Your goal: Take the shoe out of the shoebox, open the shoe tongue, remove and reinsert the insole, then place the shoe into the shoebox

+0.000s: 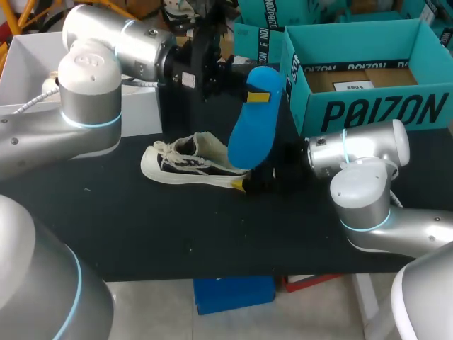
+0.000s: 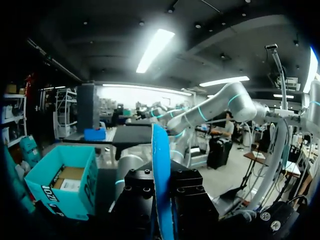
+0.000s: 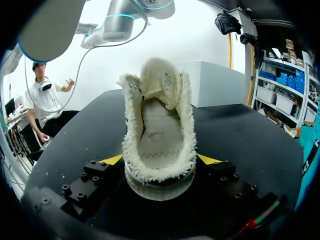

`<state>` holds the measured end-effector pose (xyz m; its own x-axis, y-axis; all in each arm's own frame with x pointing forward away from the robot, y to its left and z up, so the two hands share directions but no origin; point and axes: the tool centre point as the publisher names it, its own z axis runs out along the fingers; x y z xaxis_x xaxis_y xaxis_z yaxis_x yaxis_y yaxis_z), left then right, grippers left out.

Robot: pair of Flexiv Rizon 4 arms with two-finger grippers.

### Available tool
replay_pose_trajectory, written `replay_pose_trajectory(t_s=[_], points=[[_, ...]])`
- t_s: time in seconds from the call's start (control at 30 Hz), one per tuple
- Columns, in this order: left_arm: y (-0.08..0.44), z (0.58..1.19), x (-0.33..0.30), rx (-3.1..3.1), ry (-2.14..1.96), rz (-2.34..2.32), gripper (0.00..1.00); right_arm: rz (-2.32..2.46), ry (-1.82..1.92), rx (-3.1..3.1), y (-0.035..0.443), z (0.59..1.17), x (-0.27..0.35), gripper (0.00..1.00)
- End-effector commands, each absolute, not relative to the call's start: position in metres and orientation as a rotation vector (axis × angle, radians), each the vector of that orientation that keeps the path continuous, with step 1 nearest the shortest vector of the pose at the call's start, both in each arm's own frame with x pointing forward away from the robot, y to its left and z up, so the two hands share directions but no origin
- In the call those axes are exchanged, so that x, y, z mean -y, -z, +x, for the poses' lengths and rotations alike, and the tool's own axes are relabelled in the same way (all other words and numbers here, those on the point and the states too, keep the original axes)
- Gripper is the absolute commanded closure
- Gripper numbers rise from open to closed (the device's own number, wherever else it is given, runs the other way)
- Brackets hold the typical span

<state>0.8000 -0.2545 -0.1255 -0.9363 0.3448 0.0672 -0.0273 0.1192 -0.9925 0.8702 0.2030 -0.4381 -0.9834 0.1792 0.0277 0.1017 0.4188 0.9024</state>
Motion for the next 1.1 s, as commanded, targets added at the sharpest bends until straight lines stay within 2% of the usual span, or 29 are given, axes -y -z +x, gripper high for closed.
replay_pose_trajectory(t_s=[0.03, 0.37, 1.1], points=[[0.128, 0.799, 0.241, 2.023, -1.997, -0.144, 1.00, 0.260, -1.633, -2.586, 0.439, 0.871, -0.205, 1.00], [0.103, 0.801, 0.216, 1.841, -2.104, 0.255, 1.00, 0.260, -1.633, -2.586, 0.439, 0.871, -0.205, 1.00], [0.065, 0.771, 0.210, 1.863, -2.038, 0.502, 1.00, 0.260, -1.633, -2.586, 0.439, 0.871, -0.205, 1.00]])
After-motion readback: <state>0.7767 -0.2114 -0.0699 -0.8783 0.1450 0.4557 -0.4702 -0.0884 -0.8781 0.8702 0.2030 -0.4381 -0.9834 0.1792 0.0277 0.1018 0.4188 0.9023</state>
